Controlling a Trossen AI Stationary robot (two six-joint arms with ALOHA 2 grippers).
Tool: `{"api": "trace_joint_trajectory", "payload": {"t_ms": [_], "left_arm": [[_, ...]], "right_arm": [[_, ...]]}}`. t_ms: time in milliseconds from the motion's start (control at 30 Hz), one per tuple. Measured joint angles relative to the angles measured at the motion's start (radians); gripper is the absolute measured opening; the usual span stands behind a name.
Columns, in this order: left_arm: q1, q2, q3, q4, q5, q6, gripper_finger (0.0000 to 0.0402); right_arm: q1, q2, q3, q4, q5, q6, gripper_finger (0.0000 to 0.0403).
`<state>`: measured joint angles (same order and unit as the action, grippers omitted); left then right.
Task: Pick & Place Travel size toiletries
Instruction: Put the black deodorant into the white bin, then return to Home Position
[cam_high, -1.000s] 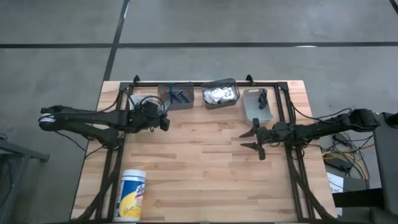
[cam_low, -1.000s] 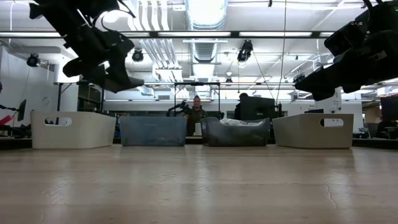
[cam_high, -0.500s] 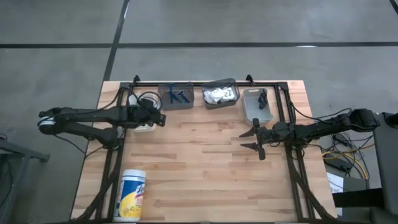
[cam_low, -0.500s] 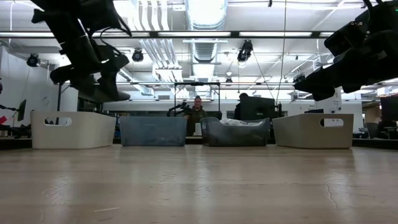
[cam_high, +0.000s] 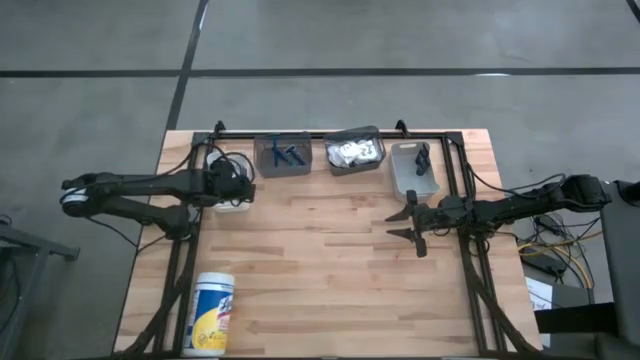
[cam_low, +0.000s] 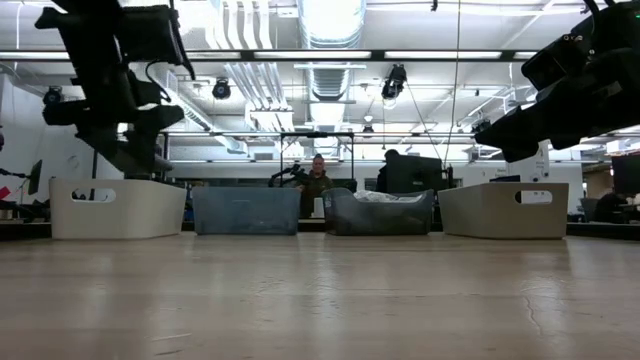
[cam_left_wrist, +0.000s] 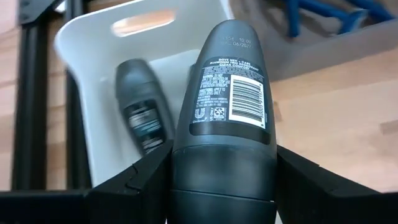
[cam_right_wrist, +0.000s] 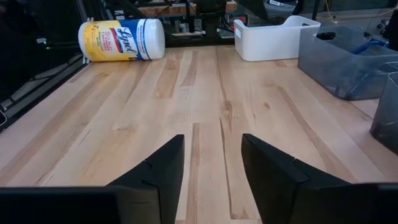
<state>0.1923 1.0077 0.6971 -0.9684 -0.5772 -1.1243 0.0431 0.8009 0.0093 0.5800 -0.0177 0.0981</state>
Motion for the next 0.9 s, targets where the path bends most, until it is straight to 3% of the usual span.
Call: {"api": "trace_joint_trajectory", "payload": {"t_ms": [300,533,900], "left_arm": [[0.04,0.002,-0.07,-0.034,-0.025,-0.152,0.0225],[0.076,0.002,-0.137,-0.014,-0.054,-0.15,0.0239],[0.076,0.002,-0.144,0.174,-0.118,-0.055,0.0248]], "right_arm": [[0.0,0.0,0.0,0.0,0.0,0.0,0.0128],[0.0,0.0,0.0,0.0,0.0,0.0,0.0106],[0.0,0.0,0.0,0.0,0.0,0.003,0.0066]]}}
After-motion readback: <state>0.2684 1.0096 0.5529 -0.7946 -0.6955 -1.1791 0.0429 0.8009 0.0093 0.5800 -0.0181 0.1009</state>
